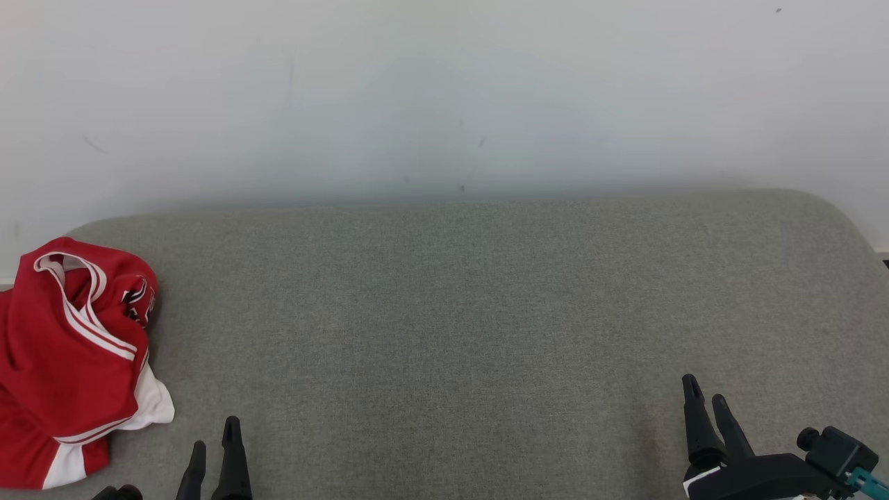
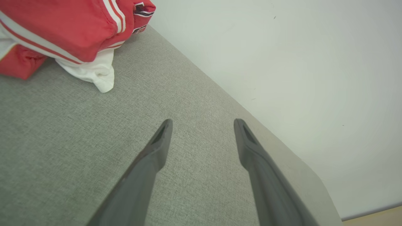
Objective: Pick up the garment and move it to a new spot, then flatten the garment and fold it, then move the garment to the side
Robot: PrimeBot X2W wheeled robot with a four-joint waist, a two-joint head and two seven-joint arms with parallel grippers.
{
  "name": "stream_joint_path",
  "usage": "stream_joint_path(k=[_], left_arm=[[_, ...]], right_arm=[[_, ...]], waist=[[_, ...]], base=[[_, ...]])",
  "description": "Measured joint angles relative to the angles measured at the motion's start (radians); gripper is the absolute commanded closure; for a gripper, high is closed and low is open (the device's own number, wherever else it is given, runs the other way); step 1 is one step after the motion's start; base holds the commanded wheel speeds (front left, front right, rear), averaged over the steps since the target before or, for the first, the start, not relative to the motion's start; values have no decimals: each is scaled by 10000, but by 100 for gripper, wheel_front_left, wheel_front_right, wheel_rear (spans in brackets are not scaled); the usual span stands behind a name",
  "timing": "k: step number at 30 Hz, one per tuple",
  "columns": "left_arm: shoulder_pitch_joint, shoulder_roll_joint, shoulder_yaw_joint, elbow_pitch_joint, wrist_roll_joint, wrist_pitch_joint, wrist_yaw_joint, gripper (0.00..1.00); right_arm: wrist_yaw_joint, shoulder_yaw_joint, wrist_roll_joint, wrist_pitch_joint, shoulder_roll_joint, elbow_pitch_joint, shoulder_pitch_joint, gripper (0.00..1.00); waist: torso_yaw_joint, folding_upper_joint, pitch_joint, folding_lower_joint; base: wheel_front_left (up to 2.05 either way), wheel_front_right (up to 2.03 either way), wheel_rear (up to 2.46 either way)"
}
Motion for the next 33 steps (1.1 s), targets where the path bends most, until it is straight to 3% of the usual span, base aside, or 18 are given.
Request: stream_joint_path(k=[13, 33], left_arm=[[14, 132, -234, -188, 2033, -399, -148, 0], [29, 201, -374, -40, 4069, -911, -272, 0]], right_arm=[[0, 142, -1937, -155, -4, -42, 27, 0], [4, 357, -4086, -508, -8, -94, 112, 0]], waist=[[18, -1, -104, 0], [-32, 0, -264, 0]], base=[[0, 0, 0], [0, 0, 0]])
